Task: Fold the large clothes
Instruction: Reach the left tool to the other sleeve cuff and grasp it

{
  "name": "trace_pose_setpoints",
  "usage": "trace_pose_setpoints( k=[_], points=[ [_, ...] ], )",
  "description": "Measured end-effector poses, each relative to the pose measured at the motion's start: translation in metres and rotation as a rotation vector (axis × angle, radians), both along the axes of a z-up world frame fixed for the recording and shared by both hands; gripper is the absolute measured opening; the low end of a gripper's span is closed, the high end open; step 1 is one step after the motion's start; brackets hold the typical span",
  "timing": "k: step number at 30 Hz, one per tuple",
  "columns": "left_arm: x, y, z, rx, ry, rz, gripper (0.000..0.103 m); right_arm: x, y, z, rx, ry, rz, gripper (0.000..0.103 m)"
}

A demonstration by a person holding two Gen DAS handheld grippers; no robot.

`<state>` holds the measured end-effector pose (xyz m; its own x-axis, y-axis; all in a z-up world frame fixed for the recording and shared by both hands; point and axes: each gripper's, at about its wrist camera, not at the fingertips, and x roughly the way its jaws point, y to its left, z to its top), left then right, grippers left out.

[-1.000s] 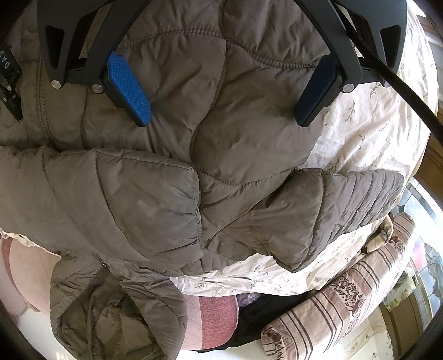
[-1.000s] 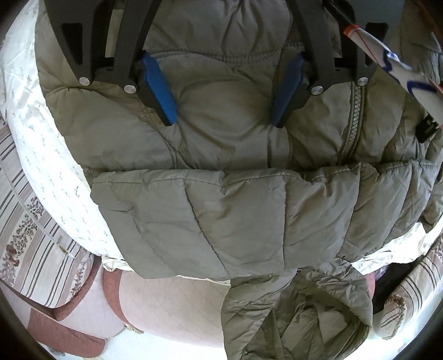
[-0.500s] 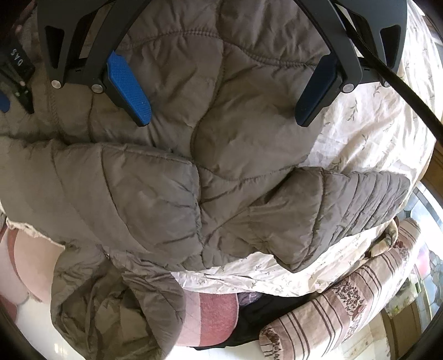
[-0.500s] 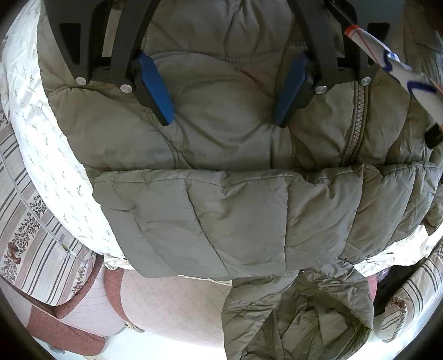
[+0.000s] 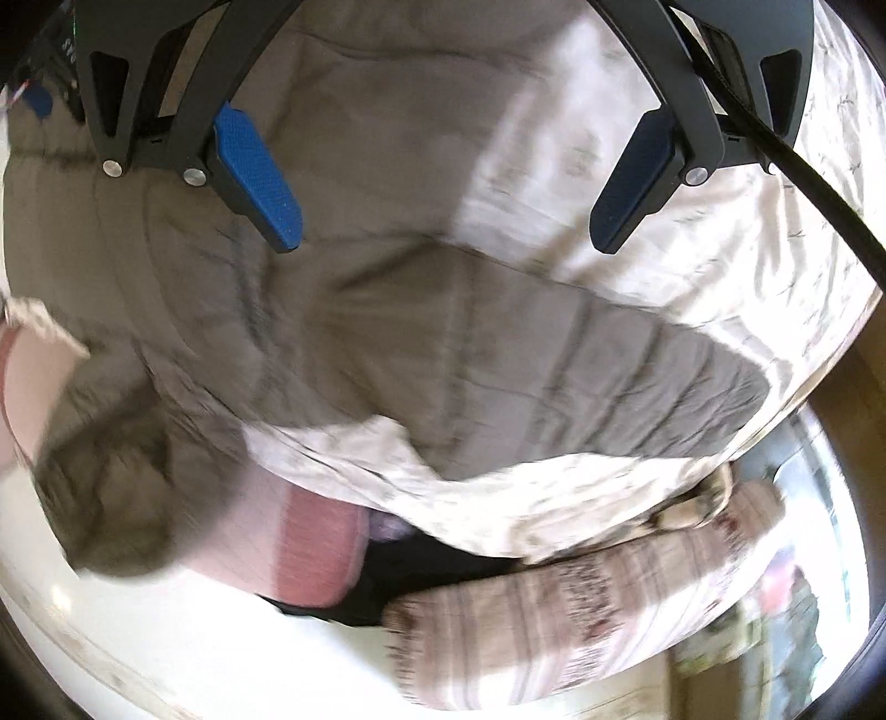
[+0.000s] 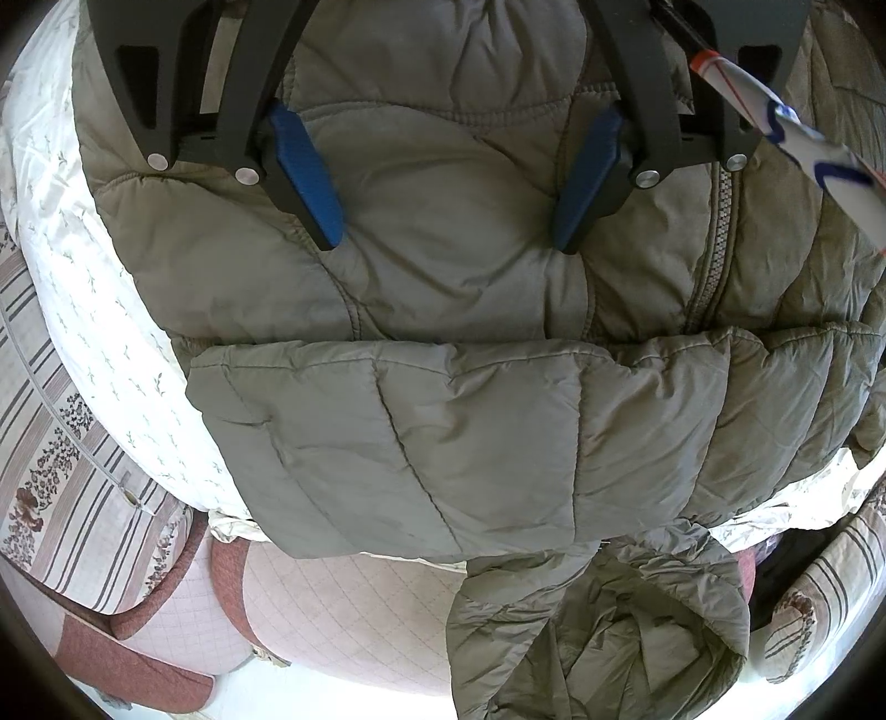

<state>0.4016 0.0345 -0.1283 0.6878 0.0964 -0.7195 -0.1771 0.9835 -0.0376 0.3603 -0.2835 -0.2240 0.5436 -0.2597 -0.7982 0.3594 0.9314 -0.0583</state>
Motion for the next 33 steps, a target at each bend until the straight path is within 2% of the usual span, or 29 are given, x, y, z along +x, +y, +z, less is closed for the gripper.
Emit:
trace_pose_setpoints(
  k=[7,13,15,17,25,29,33],
  points=[
    [0.017,0.081,0.002,-0.083,0.002,0.137,0.103,-0.001,-0.002,0.0,0.013,-0.003,-0.006,0.085],
    [0.03,0.151,-0.008,-0.205,-0.024,0.231,0.103,-0.001,-0.002,0.0,0.015,-0.003,-0.006,0.086],
    [0.034,0.175,-0.012,-0.258,-0.026,0.262,0.096,-0.001,-0.002,-0.001,0.02,-0.004,-0.007,0.086],
    [0.035,0.201,-0.016,-0.342,-0.039,0.293,0.083,-0.001,-0.003,-0.001,0.024,-0.005,-0.008,0.086],
    [0.037,0.267,-0.032,-0.553,-0.107,0.377,0.057,0.0,-0.003,-0.002,0.024,-0.005,-0.009,0.087],
    [0.036,0.291,-0.051,-0.678,-0.116,0.419,0.053,0.0,-0.003,-0.002,0.019,-0.005,-0.009,0.088],
    [0.037,0.296,-0.061,-0.727,-0.135,0.435,0.05,0.001,-0.003,-0.002,0.013,-0.003,-0.01,0.088]
  ],
)
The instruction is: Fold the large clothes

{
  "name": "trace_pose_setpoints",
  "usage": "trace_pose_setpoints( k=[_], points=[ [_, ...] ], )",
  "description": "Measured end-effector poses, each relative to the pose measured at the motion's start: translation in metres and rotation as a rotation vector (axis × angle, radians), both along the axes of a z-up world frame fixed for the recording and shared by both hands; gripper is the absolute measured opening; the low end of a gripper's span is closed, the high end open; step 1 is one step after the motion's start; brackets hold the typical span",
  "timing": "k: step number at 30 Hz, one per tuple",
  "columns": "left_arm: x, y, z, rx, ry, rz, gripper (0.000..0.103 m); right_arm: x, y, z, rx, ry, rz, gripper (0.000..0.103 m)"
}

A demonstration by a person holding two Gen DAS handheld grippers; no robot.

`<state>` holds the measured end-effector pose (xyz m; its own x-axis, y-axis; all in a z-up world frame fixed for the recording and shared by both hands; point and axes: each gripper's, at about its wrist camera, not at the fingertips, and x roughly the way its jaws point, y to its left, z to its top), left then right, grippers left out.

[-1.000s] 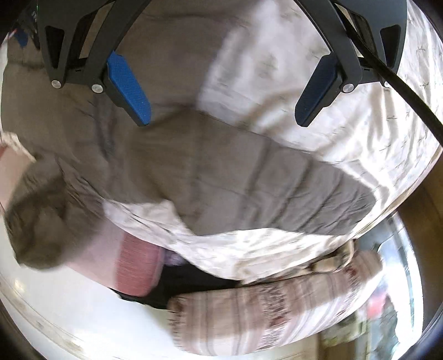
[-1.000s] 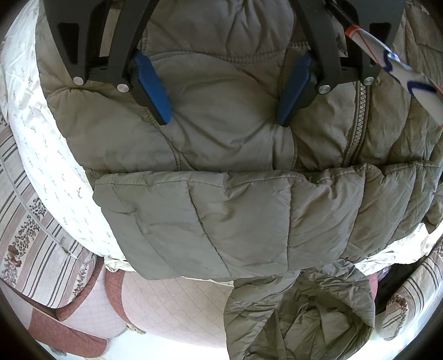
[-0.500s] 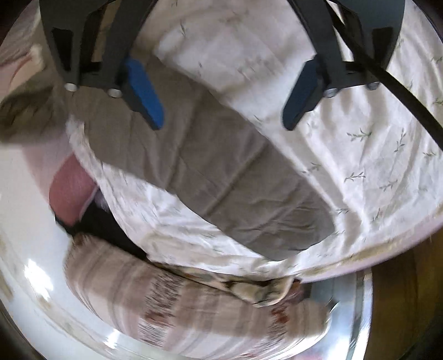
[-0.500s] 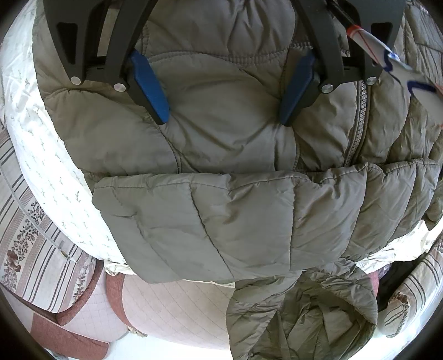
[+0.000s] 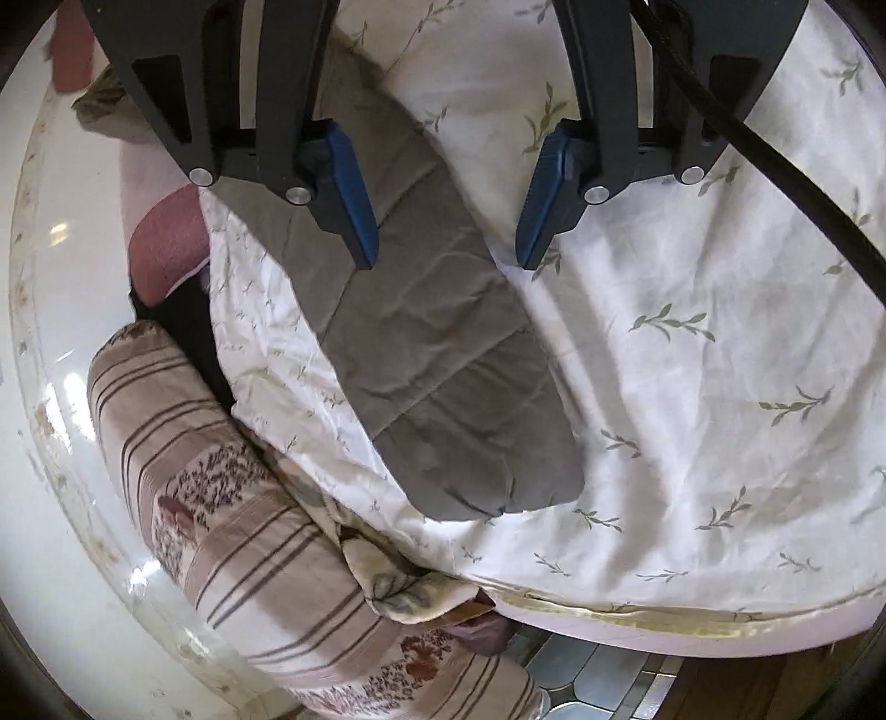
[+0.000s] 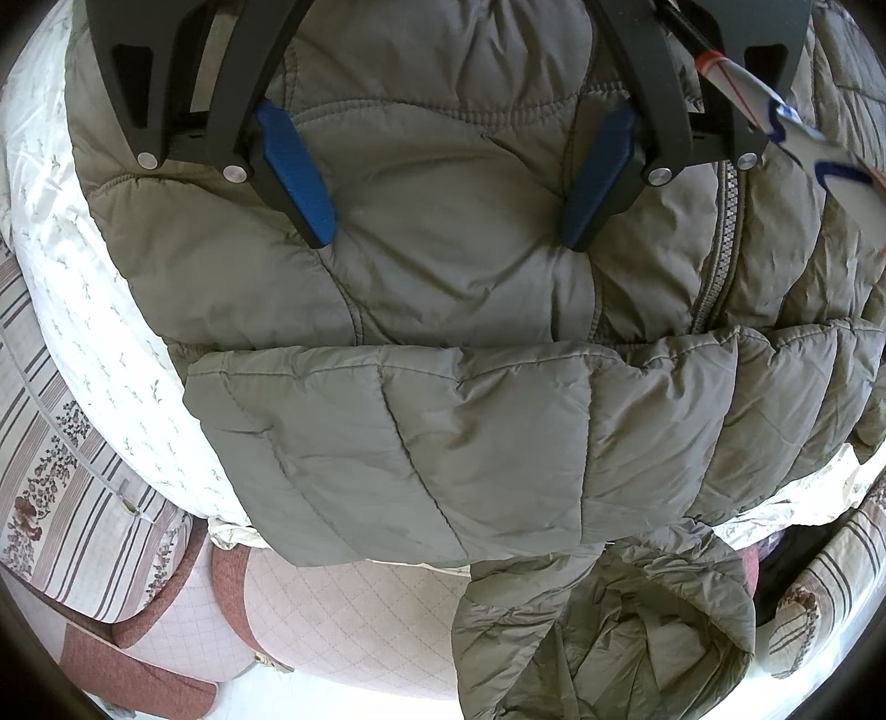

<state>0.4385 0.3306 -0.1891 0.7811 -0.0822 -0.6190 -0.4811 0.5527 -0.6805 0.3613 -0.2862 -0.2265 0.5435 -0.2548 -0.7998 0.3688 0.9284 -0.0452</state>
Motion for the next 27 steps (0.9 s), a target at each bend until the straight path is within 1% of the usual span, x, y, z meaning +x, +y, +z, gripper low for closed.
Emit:
trace_pose_setpoints(
  k=[3,7,8,9,10,11,14,17,20,23,27],
  points=[
    [0.003,0.001,-0.004,-0.039,-0.027,0.004,0.05,0.0,0.0,0.0,0.001,0.0,0.0,0.089],
    [0.014,-0.001,-0.008,-0.119,-0.074,-0.02,0.05,0.0,0.0,0.001,0.001,0.0,0.0,0.089],
    [0.015,-0.002,-0.007,-0.118,-0.075,-0.018,0.043,0.0,0.0,0.001,0.001,0.0,0.0,0.089],
    [0.017,-0.004,-0.006,-0.1,-0.067,-0.011,0.034,0.0,0.0,0.001,0.002,-0.001,0.0,0.089],
    [0.019,-0.007,-0.004,-0.075,-0.046,-0.006,0.016,0.0,0.0,0.0,0.002,-0.001,0.0,0.089],
    [0.022,-0.009,-0.004,-0.057,-0.029,-0.009,0.012,0.0,0.0,0.0,0.0,-0.004,-0.001,0.089],
    [0.023,-0.016,0.005,-0.01,-0.018,-0.009,0.012,0.0,0.0,0.0,-0.002,-0.004,-0.001,0.089],
    [0.022,-0.024,0.024,0.027,-0.049,-0.022,0.012,0.0,0.0,0.0,0.0,-0.004,-0.001,0.089],
    [0.02,-0.036,0.05,0.062,-0.105,-0.056,0.012,0.0,0.001,0.0,0.003,-0.004,-0.001,0.089],
    [0.019,-0.058,0.076,0.105,-0.16,-0.109,0.012,0.001,0.0,0.0,0.004,-0.004,-0.001,0.089],
    [0.016,-0.103,0.113,0.193,-0.233,-0.207,0.012,0.001,0.0,0.0,0.007,-0.004,-0.002,0.089]
  ],
)
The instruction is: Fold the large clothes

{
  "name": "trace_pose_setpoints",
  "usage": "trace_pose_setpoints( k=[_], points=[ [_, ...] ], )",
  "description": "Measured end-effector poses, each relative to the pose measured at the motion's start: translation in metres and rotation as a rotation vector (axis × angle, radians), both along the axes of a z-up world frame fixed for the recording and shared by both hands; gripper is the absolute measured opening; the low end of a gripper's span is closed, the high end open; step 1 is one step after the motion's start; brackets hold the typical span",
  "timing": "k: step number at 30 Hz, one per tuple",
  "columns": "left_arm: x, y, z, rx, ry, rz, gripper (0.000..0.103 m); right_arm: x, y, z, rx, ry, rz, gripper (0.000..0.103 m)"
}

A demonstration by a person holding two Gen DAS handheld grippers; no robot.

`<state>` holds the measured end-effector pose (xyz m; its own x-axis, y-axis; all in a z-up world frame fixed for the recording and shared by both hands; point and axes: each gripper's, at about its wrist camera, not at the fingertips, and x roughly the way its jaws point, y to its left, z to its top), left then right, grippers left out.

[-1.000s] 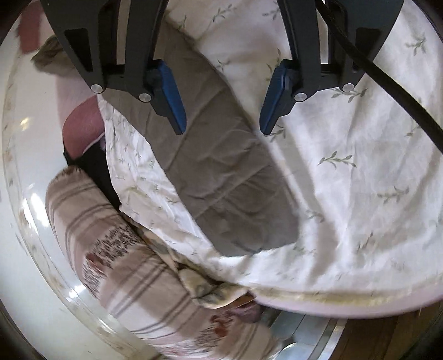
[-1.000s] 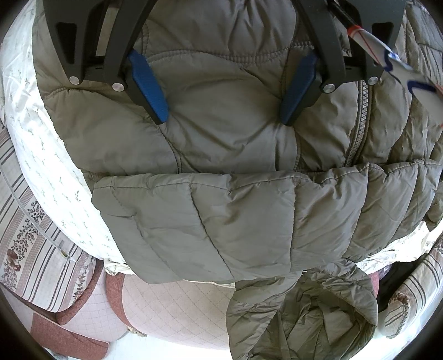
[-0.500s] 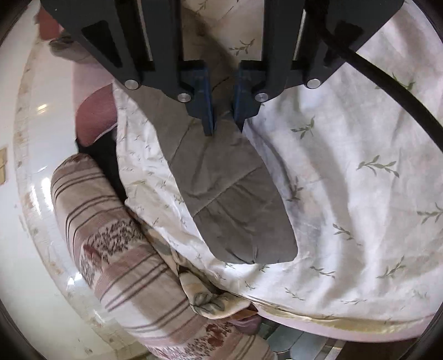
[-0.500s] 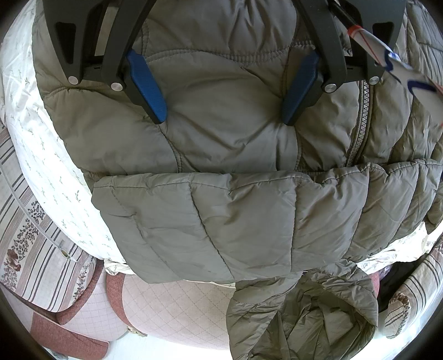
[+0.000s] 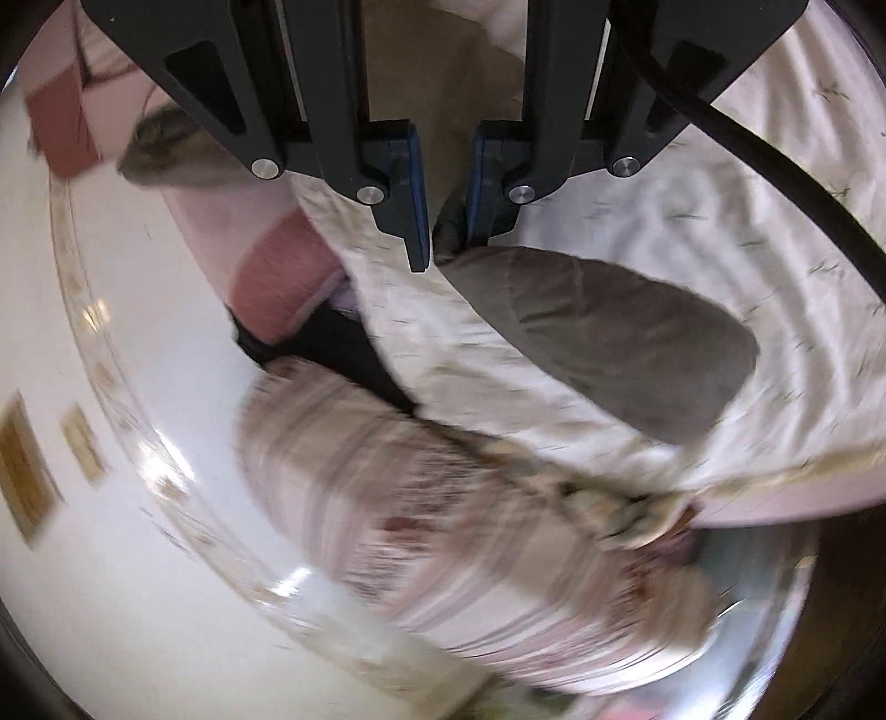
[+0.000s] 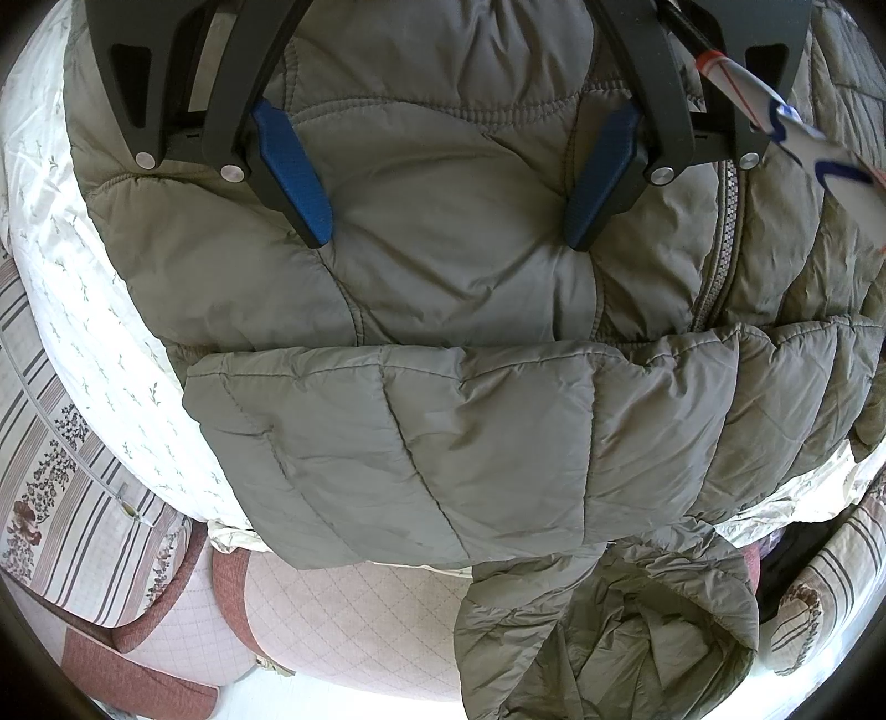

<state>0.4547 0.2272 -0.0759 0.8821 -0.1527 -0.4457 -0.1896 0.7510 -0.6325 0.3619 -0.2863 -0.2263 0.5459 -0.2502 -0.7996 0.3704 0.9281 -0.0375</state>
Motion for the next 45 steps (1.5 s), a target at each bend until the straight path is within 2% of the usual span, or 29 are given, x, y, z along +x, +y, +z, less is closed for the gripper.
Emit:
trace_pose_setpoints(
  k=[5,10,15,20,24,26,28,30,31,32,33,34,35,37,39,41,43,45],
  points=[
    [-0.006,-0.075,0.037,0.105,-0.078,-0.152,0.012,0.0,-0.001,0.003,0.013,0.006,-0.005,0.089],
    [-0.01,-0.157,0.044,0.16,-0.093,-0.332,0.012,-0.005,-0.005,0.013,0.035,-0.007,-0.021,0.09],
    [-0.023,-0.248,0.027,0.262,-0.074,-0.527,0.012,-0.019,-0.017,0.043,0.026,-0.128,-0.073,0.09],
    [-0.034,-0.331,-0.019,0.397,0.019,-0.678,0.012,-0.029,-0.044,0.051,0.058,-0.17,-0.174,0.09],
    [-0.027,-0.364,-0.067,0.442,0.175,-0.743,0.014,-0.039,-0.067,0.058,0.121,-0.21,-0.239,0.09],
    [-0.026,-0.372,-0.081,0.495,0.204,-0.742,0.014,-0.043,-0.077,0.063,0.154,-0.245,-0.252,0.09],
    [-0.029,-0.38,-0.075,0.537,0.192,-0.754,0.017,-0.047,-0.085,0.068,0.232,-0.303,-0.242,0.09],
    [-0.031,-0.383,-0.064,0.515,0.187,-0.789,0.022,-0.049,-0.09,0.069,0.367,-0.37,-0.19,0.09],
    [-0.033,-0.381,-0.057,0.494,0.18,-0.805,0.026,-0.048,-0.091,0.069,0.42,-0.389,-0.164,0.089],
    [-0.036,-0.373,-0.053,0.48,0.175,-0.814,0.036,-0.046,-0.09,0.068,0.485,-0.407,-0.13,0.084],
    [-0.042,-0.372,-0.044,0.468,0.159,-0.815,0.04,-0.043,-0.089,0.066,0.546,-0.417,-0.095,0.075],
    [-0.05,-0.37,-0.036,0.463,0.135,-0.8,0.044,-0.039,-0.086,0.063,0.609,-0.421,-0.056,0.07],
    [-0.057,-0.363,-0.023,0.46,0.106,-0.765,0.045,-0.035,-0.083,0.06,0.664,-0.417,-0.027,0.062],
    [-0.068,-0.338,-0.011,0.444,0.078,-0.702,0.048,-0.026,-0.077,0.051,0.757,-0.411,0.011,0.059],
    [-0.077,-0.311,0.006,0.437,0.06,-0.599,0.054,-0.018,-0.072,0.042,0.787,-0.4,0.002,0.059],
    [-0.092,-0.276,0.013,0.45,0.053,-0.435,0.068,-0.013,-0.069,0.033,0.814,-0.401,0.005,0.056],
    [-0.097,-0.247,0.005,0.477,0.056,-0.286,0.07,-0.006,-0.065,0.025,0.836,-0.395,0.012,0.048],
    [-0.085,-0.232,-0.012,0.51,0.106,-0.225,0.07,0.0,-0.063,0.019,0.847,-0.403,0.022,0.044]
  ],
)
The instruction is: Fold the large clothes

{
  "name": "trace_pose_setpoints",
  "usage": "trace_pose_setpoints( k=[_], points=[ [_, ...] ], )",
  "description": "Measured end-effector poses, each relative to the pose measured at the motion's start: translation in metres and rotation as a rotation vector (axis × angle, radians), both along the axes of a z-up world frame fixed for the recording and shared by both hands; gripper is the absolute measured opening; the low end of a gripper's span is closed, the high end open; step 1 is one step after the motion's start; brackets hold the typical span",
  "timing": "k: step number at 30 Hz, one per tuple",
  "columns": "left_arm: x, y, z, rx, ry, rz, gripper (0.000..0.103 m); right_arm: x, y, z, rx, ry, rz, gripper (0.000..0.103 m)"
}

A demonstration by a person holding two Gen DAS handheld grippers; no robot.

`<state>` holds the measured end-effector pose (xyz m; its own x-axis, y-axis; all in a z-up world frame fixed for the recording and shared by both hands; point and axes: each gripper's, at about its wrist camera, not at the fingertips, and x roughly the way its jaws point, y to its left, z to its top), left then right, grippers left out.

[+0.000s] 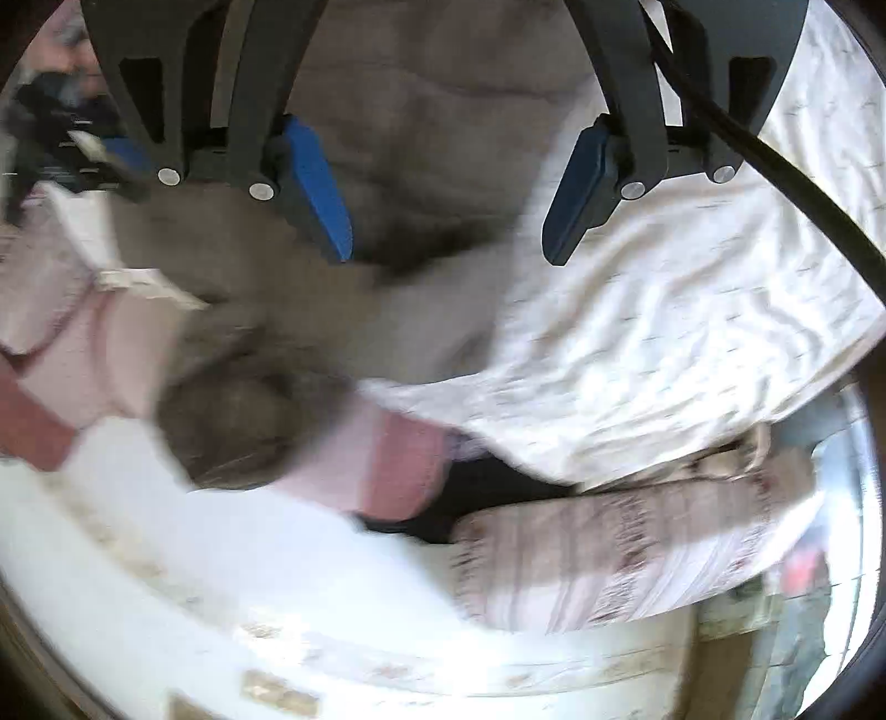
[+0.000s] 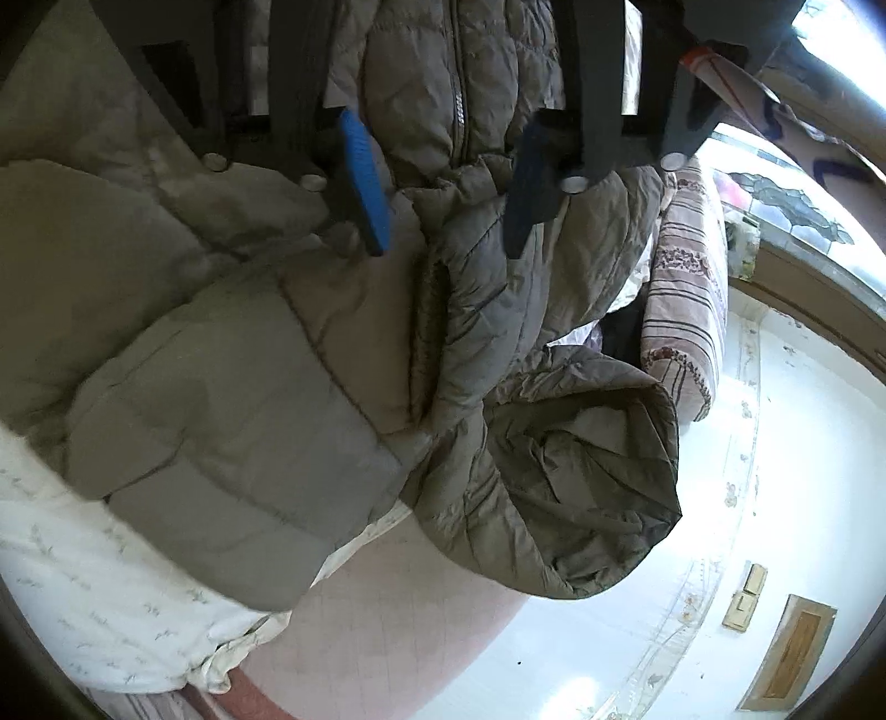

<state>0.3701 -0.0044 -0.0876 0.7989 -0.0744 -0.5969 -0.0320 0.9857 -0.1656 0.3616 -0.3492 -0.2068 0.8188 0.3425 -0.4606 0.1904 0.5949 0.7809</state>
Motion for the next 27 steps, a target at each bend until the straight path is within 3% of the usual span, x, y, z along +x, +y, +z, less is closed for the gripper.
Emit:
trace_pose_setpoints(
  k=[5,8,9,11,12,21,27],
  points=[
    [0.034,0.016,-0.025,-0.077,0.061,0.001,0.07,0.008,0.0,-0.002,0.013,-0.041,0.035,0.043],
    [0.049,0.025,-0.021,-0.122,0.039,0.002,0.07,0.011,0.002,-0.002,-0.008,-0.05,0.02,0.043],
    [0.052,0.026,-0.02,-0.123,0.022,-0.005,0.07,0.013,0.002,-0.003,-0.012,-0.047,0.026,0.037],
    [0.054,0.026,-0.022,-0.097,0.021,-0.005,0.07,0.015,0.003,-0.004,-0.027,-0.042,0.031,0.022],
    [0.055,0.027,-0.025,-0.094,0.024,-0.009,0.07,0.015,0.003,-0.003,-0.038,-0.042,0.031,0.02],
    [0.061,0.019,-0.037,-0.068,0.062,-0.033,0.071,-0.004,-0.015,0.015,-0.196,0.001,-0.109,0.019],
    [0.066,0.001,-0.06,0.014,0.127,-0.067,0.071,-0.003,-0.021,0.011,-0.29,0.082,-0.157,0.018]
  ],
)
